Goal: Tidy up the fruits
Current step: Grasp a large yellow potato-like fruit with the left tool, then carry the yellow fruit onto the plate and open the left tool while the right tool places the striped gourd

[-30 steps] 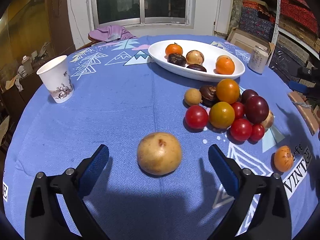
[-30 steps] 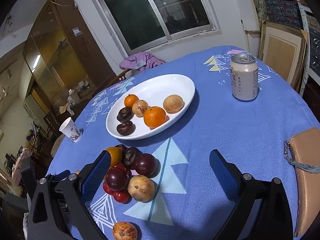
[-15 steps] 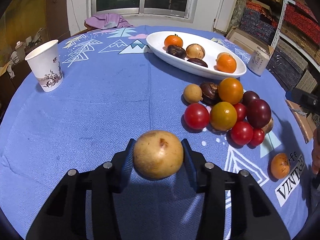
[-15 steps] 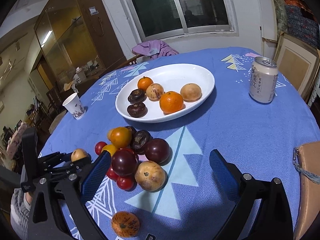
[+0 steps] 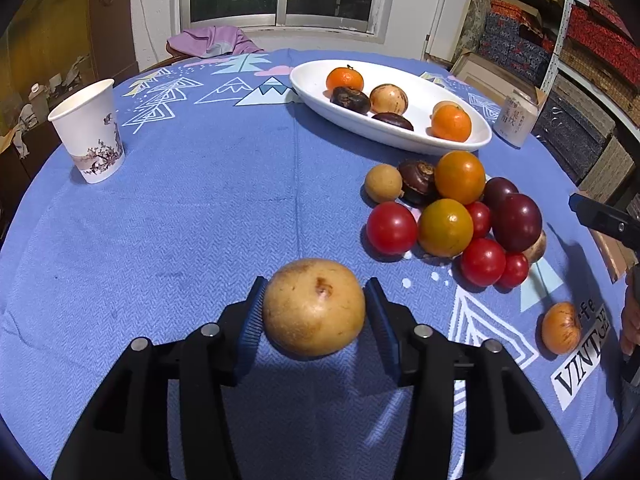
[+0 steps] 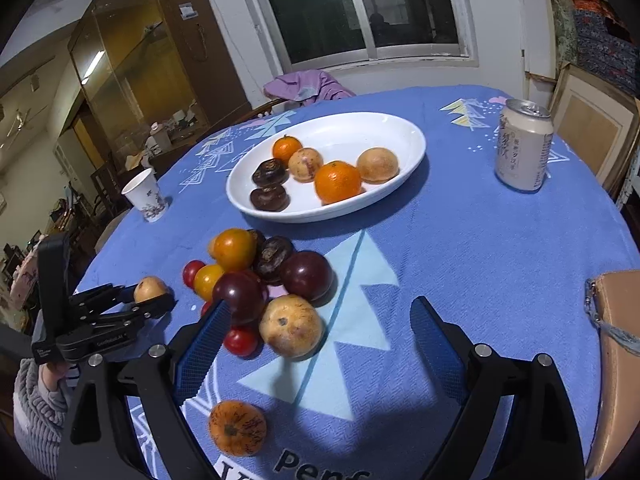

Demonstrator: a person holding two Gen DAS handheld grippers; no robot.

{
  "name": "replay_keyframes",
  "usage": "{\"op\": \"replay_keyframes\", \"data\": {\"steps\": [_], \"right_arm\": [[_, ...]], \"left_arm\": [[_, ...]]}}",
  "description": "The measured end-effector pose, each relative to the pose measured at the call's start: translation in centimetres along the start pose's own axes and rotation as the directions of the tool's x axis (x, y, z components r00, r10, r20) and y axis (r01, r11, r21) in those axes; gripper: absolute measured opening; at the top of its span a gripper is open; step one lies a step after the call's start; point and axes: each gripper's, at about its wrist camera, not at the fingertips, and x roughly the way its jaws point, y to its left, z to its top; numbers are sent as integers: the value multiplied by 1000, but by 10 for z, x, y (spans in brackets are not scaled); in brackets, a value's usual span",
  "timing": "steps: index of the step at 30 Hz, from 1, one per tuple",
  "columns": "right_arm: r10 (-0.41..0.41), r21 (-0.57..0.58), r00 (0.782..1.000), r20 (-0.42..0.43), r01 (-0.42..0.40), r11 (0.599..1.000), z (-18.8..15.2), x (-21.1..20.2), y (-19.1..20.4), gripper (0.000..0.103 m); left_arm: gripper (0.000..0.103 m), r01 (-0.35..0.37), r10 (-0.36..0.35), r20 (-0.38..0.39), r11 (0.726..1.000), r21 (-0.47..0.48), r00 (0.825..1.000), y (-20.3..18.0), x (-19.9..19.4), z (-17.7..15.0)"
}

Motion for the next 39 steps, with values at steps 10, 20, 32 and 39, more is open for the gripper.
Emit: {"op": "replay_keyframes", "data": {"steps": [10, 20, 32, 39], "right_arm": [[17, -191, 998, -61, -28, 981, -59, -8, 49, 91], [-6, -228, 991, -133, -25, 973, -66, 9, 59, 41], [11, -224, 991, -136, -42, 974, -66, 8, 59, 39], [47, -138, 998, -36, -51, 989, -37, -14, 40, 39]], "left_arm": [[54, -4, 4, -3, 1000, 12, 1000, -2, 1, 0], [60, -11, 11, -8, 1000, 25, 1000, -5, 2, 1], [46, 27, -27, 12, 1000, -7, 1000, 1, -1, 0], [45, -9, 3, 92, 998, 68, 996, -22, -21, 12]]}}
